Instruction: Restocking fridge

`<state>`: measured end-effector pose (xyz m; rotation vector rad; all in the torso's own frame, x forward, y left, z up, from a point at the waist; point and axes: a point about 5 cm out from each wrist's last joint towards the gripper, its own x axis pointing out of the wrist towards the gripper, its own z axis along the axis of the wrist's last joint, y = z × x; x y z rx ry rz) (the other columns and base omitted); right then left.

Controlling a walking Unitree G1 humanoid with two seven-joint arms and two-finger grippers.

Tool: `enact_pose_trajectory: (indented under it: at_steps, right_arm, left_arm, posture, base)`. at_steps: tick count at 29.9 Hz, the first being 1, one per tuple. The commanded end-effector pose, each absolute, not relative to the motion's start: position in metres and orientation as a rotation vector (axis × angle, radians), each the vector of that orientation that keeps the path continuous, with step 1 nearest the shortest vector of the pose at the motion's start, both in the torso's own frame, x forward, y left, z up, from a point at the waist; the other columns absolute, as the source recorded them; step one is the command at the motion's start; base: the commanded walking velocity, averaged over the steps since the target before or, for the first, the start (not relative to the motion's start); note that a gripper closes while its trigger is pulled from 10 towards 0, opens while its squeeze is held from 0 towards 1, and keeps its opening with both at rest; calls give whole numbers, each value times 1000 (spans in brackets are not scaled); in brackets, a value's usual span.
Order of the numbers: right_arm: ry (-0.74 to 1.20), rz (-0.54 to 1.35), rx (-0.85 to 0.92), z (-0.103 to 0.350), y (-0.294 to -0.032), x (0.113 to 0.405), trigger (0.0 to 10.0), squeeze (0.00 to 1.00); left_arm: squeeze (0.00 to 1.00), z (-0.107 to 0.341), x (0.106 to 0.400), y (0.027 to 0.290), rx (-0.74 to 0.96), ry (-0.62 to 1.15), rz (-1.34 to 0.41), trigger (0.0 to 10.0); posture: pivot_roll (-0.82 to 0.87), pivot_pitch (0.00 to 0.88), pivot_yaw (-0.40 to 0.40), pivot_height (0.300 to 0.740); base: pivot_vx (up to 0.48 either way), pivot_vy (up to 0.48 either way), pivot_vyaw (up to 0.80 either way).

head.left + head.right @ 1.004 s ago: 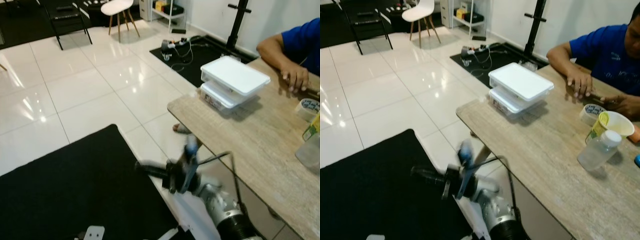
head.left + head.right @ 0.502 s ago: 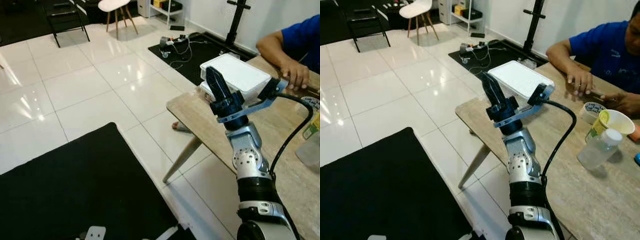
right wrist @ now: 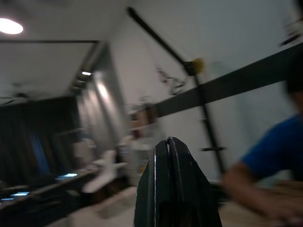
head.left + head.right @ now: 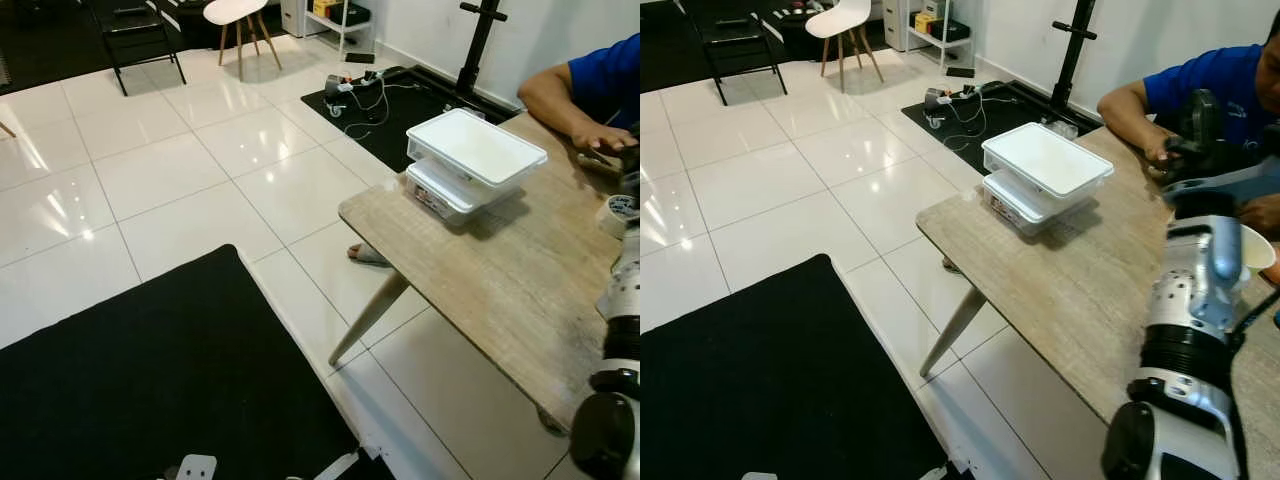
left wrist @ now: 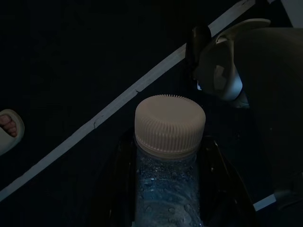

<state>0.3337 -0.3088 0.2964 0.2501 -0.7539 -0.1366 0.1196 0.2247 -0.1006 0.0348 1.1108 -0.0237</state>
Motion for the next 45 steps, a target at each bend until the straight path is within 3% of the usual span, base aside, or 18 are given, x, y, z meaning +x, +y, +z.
enact_pose_trajectory:
  at_steps: [1,6,12,15,33,45]
  right_arm:
    - [-728,-233,206,291,-323,329,10000,0]
    - [-630,-578,38,285,-373,308,10000,0]
    - [-549,-756,-31,272,-397,295,10000,0]
    - [-373,-884,-121,246,-409,290,10000,0]
    - [-305,-839,-215,227,-381,314,10000,0]
    - [-324,-806,-237,230,-371,322,10000,0]
  left_arm:
    - [0,-105,109,220,26,1146,-33,10000]
    - [0,-105,108,219,28,1149,-40,10000]
    - [0,-105,108,218,31,1151,-43,10000]
    - [0,-105,109,217,30,1149,-55,10000]
    - [0,-106,110,213,8,1148,-69,10000]
    - [0,-106,111,210,-25,1139,-64,10000]
  posture:
    - [-31,135,-27,740]
    - [-34,137,-26,740]
    - [-37,139,-26,740]
    - [-42,138,-24,740]
    - [-37,137,-25,740]
    - [-40,136,-27,740]
  base:
    - [0,0,0]
    - [0,0,0]
    - [0,0,0]
    - [0,0,0]
    - [0,-365,0]
    - [0,0,0]
